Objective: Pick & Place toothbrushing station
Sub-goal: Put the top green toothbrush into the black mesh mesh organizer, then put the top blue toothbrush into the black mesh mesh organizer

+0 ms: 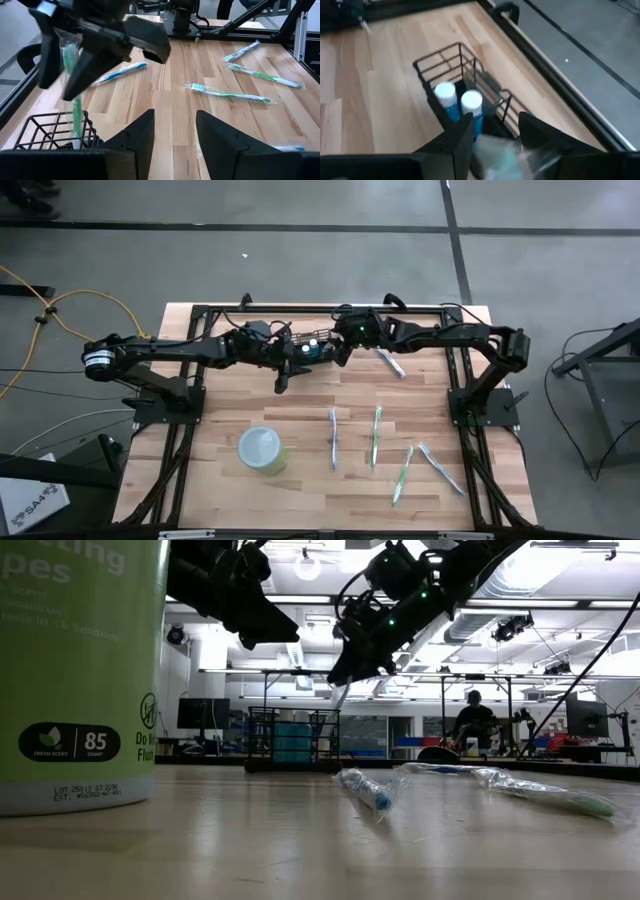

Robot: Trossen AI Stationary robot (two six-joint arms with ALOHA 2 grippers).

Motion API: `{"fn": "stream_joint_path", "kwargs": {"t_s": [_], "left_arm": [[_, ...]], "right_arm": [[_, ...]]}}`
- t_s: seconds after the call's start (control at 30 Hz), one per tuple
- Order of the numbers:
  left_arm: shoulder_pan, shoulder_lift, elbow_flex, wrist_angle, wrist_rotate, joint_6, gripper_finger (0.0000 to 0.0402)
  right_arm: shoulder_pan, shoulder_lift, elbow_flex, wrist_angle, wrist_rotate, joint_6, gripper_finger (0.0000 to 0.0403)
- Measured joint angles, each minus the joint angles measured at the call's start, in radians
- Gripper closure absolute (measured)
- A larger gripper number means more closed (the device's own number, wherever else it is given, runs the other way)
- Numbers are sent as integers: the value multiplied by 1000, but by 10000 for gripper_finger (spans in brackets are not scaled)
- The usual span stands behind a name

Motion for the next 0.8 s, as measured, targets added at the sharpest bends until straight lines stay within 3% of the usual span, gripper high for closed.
{"fn": "stream_joint_path", "kwargs": {"t_s": [0.27,0.57,0.8], "left_arm": [[0,0,0,1,0,0,260],[0,0,0,1,26,-5,260],[0,0,0,1,26,-5,260]], "right_arm": [[22,-35,0,-16,46,-29,253],[27,-169,0,-90,104,-49,253],[56,-289,0,-249,110,-27,253]]}}
